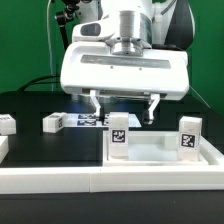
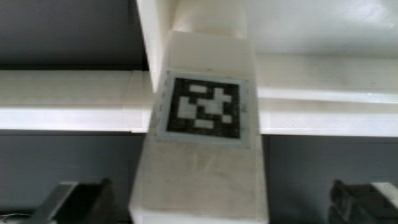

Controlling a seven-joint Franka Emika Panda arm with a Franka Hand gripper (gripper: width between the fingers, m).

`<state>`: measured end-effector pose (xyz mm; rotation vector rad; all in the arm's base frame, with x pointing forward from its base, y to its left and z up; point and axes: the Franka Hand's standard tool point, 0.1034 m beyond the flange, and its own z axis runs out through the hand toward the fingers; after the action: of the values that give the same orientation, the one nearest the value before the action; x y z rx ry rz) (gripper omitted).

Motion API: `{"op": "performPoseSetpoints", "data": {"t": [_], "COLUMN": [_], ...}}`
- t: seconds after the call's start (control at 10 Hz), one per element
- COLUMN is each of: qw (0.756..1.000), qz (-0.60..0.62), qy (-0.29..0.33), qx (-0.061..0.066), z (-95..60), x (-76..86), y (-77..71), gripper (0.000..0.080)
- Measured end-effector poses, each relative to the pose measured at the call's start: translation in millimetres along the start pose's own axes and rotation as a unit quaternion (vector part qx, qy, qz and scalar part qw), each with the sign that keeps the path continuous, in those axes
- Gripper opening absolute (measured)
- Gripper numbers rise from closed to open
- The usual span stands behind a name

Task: Assemble square table

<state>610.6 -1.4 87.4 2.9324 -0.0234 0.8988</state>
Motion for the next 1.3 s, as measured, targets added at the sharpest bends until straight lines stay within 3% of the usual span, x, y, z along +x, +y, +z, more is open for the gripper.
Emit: {"op": "performPoseSetpoints", "data": {"t": [0.1, 0.2, 0.5, 0.9, 1.2, 1.3], "qw": [1.000, 1.000, 1.000, 1.000, 1.000, 0.997], "qz": [0.000, 0.000, 0.000, 0.003, 0.003, 0.007], "qy": [0.000, 0.000, -0.003, -0.007, -0.015, -0.076], "qx": [0.000, 0.000, 0.000, 0.003, 0.005, 0.019], "z": [0.1, 0.1, -0.1, -13.1, -11.4, -5.0], "x": [-0.1, -0.2, -0.4, 13.2, 10.9, 0.2], "y": [0.0, 0.0, 0.9, 7.7, 6.3, 4.5], "gripper": [0.0630, 0.0644, 0.0648, 0.0648, 0.0648, 0.0648]}}
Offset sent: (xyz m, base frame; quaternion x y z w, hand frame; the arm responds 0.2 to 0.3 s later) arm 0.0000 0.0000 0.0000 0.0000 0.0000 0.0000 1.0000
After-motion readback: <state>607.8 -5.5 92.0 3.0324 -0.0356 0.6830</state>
